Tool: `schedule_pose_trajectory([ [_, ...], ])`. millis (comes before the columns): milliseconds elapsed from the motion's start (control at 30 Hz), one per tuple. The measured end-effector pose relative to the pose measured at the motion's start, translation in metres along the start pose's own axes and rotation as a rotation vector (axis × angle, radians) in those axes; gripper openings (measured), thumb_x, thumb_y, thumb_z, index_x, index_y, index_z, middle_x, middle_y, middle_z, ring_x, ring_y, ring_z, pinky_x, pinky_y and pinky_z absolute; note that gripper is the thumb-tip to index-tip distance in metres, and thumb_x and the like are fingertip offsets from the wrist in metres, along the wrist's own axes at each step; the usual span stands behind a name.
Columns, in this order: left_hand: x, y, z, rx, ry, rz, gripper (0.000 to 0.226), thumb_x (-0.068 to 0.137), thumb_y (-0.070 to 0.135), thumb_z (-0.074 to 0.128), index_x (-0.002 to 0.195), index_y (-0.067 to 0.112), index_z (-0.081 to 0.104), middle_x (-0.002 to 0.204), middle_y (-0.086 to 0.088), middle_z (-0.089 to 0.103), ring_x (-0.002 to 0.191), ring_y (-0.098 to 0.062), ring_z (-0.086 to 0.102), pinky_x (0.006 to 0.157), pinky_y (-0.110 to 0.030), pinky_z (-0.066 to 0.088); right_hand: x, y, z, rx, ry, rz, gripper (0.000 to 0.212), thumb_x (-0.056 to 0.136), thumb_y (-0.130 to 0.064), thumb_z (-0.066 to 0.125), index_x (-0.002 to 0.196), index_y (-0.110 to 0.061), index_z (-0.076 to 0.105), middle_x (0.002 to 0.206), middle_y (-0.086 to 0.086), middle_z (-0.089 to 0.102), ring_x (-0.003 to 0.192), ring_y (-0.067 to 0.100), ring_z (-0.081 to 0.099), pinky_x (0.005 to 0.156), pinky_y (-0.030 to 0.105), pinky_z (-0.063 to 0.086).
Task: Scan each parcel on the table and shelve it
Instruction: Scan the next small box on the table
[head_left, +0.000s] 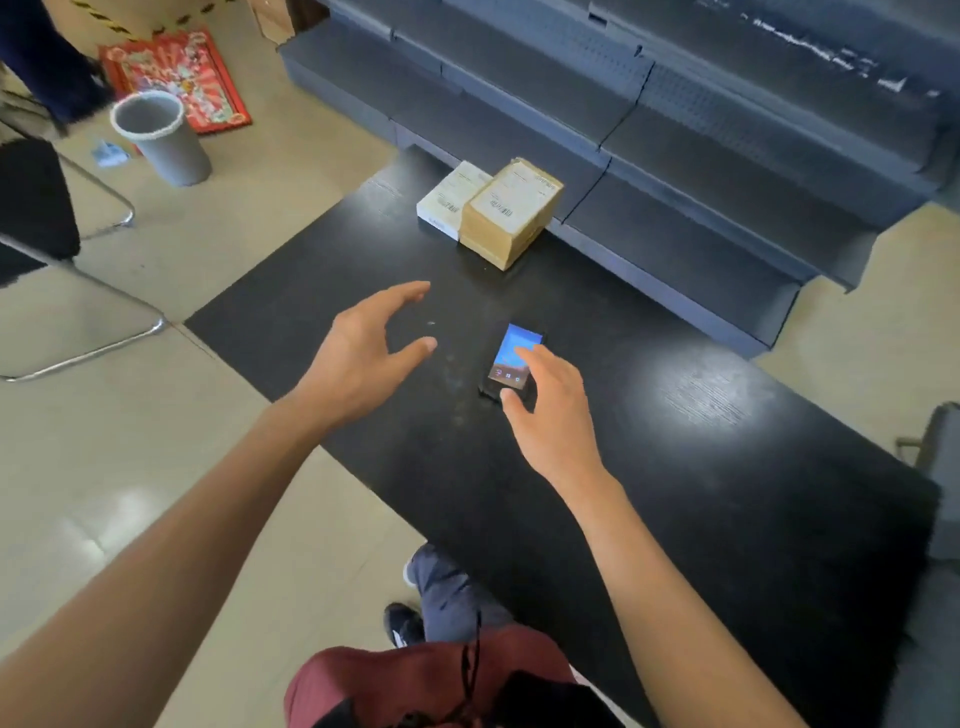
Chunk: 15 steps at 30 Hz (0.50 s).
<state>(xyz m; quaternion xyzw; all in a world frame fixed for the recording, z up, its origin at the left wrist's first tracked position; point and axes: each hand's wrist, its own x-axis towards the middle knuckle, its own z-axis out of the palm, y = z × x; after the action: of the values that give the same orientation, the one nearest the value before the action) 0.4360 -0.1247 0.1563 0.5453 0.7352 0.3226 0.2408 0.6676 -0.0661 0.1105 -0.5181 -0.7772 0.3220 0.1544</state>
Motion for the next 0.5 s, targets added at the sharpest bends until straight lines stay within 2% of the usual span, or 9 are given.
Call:
schedule_pose_trajectory([
  [100, 0.042, -0.008, 0.006, 0.035, -0.084, 0.024, 0.058, 0.093, 0.029, 0.072, 0.148, 0.026, 0.051, 0.142, 0.012, 0.058, 0.133, -0.002, 0.050, 0.112, -0.038, 0.045, 0.029, 0.025, 0.009, -0.046, 0.024, 0.094, 0.051, 0.100, -0.028, 0.061, 0.148, -0.017, 0.047, 0.156, 0.001, 0.043, 0.145, 0.023, 0.032, 0.113, 0.045, 0.036],
  [233, 0.085, -0.015, 0.022, 0.090, -0.204, 0.036, 0.058, 0.094, 0.029, 0.072, 0.148, 0.023, 0.051, 0.143, 0.008, 0.059, 0.134, -0.006, 0.051, 0.112, -0.040, 0.045, 0.053, 0.058, 0.029, -0.102, 0.035, 0.241, 0.054, 0.100, -0.030, 0.061, 0.149, -0.016, 0.044, 0.155, 0.004, 0.043, 0.146, 0.026, 0.031, 0.110, 0.051, 0.037],
  [300, 0.100, -0.018, 0.032, 0.083, -0.232, 0.030, 0.058, 0.094, 0.029, 0.072, 0.148, 0.024, 0.051, 0.142, 0.008, 0.059, 0.134, -0.005, 0.051, 0.111, -0.036, 0.045, 0.060, 0.070, 0.042, -0.123, 0.008, 0.315, 0.060, 0.098, -0.034, 0.061, 0.151, -0.014, 0.040, 0.155, 0.004, 0.042, 0.145, 0.028, 0.031, 0.108, 0.052, 0.038],
  [400, 0.119, -0.018, 0.049, 0.081, -0.295, 0.029, 0.057, 0.095, 0.029, 0.071, 0.148, 0.025, 0.051, 0.142, 0.009, 0.059, 0.128, -0.004, 0.054, 0.101, -0.022, 0.050, 0.068, 0.084, 0.060, -0.114, -0.037, 0.428, 0.072, 0.096, -0.043, 0.062, 0.155, -0.016, 0.032, 0.158, 0.003, 0.037, 0.145, 0.029, 0.030, 0.110, 0.052, 0.036],
  [433, 0.124, -0.017, 0.054, 0.083, -0.324, 0.029, 0.057, 0.095, 0.029, 0.071, 0.148, 0.025, 0.050, 0.141, 0.010, 0.059, 0.125, -0.007, 0.057, 0.099, -0.024, 0.052, 0.070, 0.088, 0.066, -0.105, -0.040, 0.465, 0.075, 0.095, -0.046, 0.062, 0.156, -0.016, 0.030, 0.158, 0.004, 0.036, 0.145, 0.029, 0.029, 0.110, 0.052, 0.036],
  [500, 0.135, -0.017, 0.064, 0.097, -0.366, 0.043, 0.057, 0.095, 0.030, 0.071, 0.148, 0.025, 0.050, 0.141, 0.009, 0.059, 0.126, -0.010, 0.058, 0.105, -0.035, 0.050, 0.077, 0.094, 0.078, -0.098, -0.021, 0.520, 0.077, 0.095, -0.052, 0.059, 0.156, -0.015, 0.029, 0.157, 0.006, 0.036, 0.144, 0.029, 0.031, 0.109, 0.052, 0.036],
])
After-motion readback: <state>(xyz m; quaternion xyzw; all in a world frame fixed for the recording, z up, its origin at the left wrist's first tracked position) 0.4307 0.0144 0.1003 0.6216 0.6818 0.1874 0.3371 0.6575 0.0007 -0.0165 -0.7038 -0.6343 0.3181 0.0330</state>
